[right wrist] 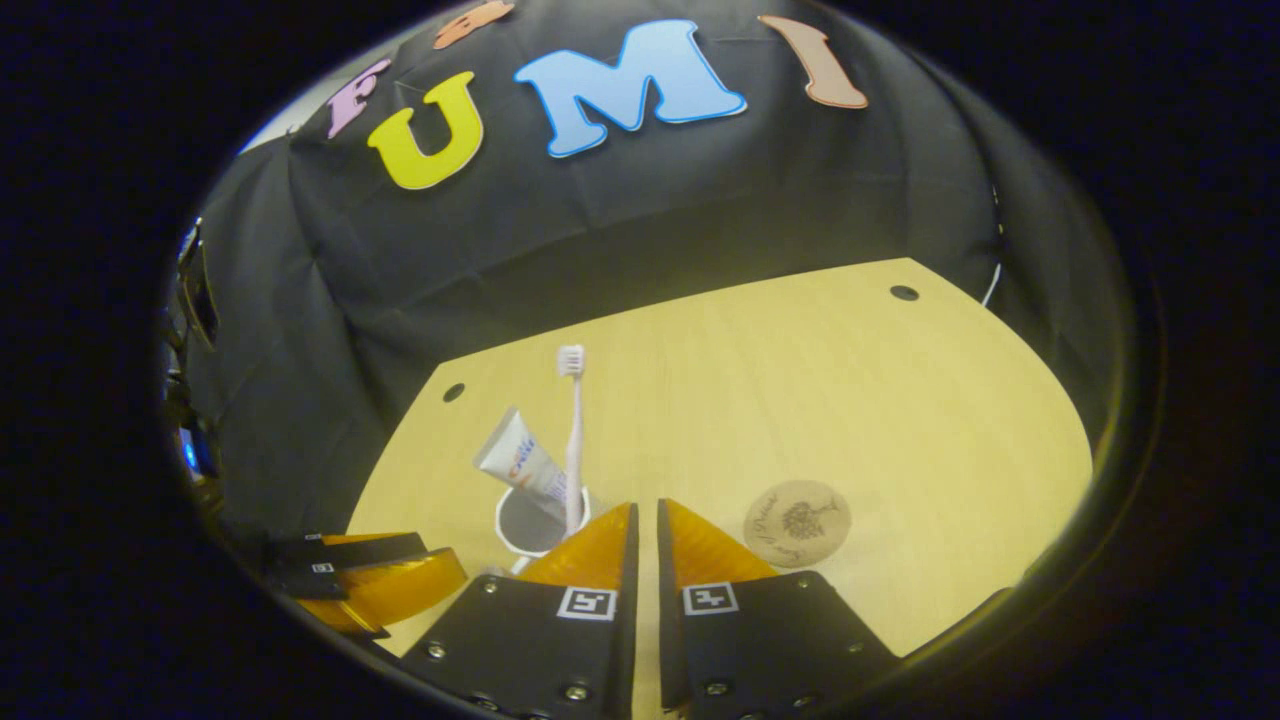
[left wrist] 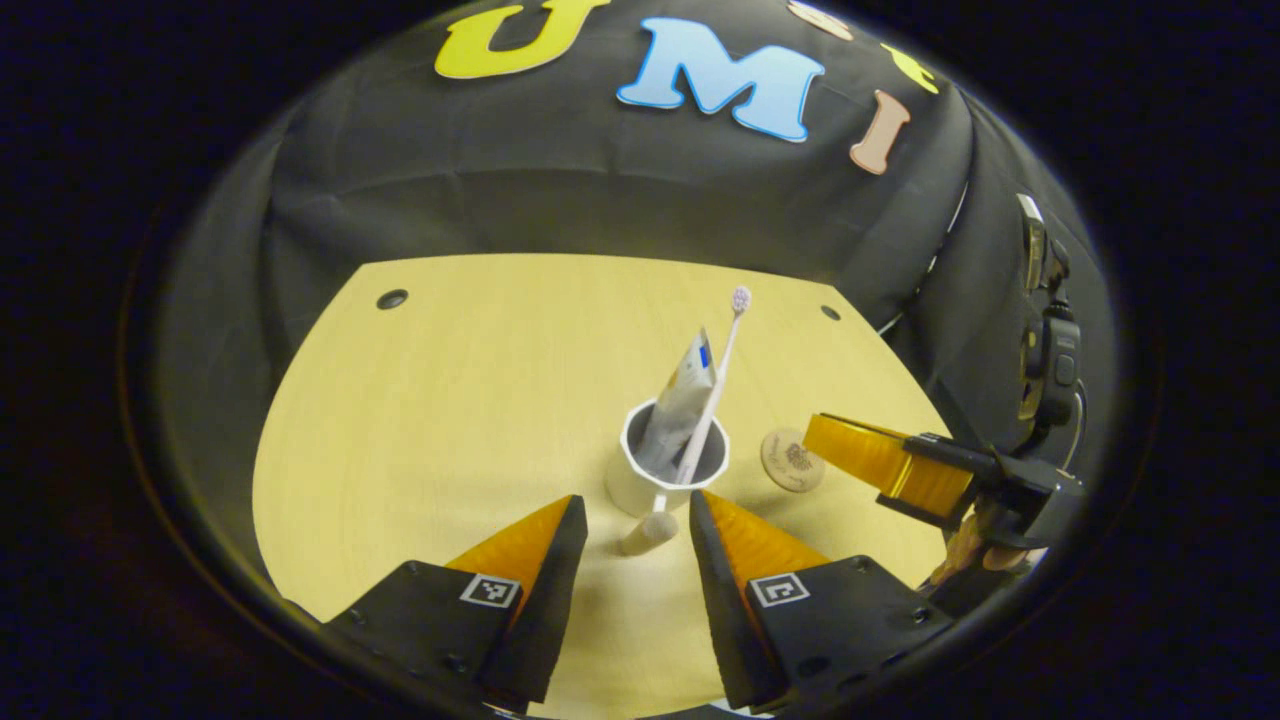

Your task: Put the toothbrush and toothpaste on the desktop into the cup, then pick up the cup and place it on the coaster on the desktop.

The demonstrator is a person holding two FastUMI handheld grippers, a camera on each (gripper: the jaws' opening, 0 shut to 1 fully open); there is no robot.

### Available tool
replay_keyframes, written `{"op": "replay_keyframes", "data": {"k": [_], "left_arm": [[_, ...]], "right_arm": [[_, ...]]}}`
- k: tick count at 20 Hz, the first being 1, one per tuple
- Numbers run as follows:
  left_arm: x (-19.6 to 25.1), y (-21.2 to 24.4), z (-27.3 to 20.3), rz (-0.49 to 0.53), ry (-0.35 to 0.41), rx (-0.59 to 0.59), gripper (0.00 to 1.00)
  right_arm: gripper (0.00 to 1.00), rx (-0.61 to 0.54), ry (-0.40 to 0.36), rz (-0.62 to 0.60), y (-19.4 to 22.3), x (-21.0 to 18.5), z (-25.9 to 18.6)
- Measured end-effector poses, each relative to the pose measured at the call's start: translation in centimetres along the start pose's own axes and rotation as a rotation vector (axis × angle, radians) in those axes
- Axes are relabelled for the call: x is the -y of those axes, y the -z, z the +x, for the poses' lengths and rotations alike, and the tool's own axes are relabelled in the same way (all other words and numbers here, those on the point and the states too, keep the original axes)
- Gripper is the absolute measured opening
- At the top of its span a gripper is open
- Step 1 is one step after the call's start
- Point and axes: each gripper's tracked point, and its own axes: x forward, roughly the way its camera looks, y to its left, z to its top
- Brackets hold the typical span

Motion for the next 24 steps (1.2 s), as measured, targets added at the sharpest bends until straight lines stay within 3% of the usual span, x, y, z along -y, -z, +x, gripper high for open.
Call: {"op": "replay_keyframes", "data": {"k": [4, 8, 9, 10, 19, 21, 22, 23, 24], "left_arm": [[0.4, 1.4, 1.2, 0.054, 0.037, -0.156, 0.69], [0.2, 2.4, 3.8, 0.098, 0.017, -0.29, 0.72], [0.1, 2.6, 4.4, 0.112, 0.009, -0.323, 0.65], [0.1, 3.1, 5.0, 0.124, 0.007, -0.35, 0.66], [-0.4, 5.4, 9.1, 0.213, -0.04, -0.488, 0.67], [-0.3, 5.7, 9.4, 0.22, -0.042, -0.498, 0.57], [-0.5, 5.9, 9.7, 0.23, -0.051, -0.505, 0.58], [-0.7, 6.0, 9.5, 0.232, -0.054, -0.493, 0.42], [-0.7, 5.9, 9.7, 0.238, -0.054, -0.492, 0.38]], "right_arm": [[0.1, -0.005, 0.041, 0.051, 0.2, 2.7, -0.6], [0.1, -0.004, 0.076, 0.092, 0.2, 5.1, -1.1], [0.1, -0.004, 0.084, 0.099, 0.2, 5.7, -1.2], [0.1, -0.002, 0.092, 0.107, 0.1, 6.2, -1.3], [0.1, -0.029, 0.167, 0.183, 0.3, 11.5, -1.4], [0.1, -0.041, 0.177, 0.191, 0.6, 12.3, -1.3], [0.1, -0.048, 0.182, 0.194, 0.8, 12.7, -1.3], [0.1, -0.054, 0.186, 0.198, 0.9, 13.0, -1.3], [0.1, -0.058, 0.19, 0.201, 1.0, 13.2, -1.3]]}}
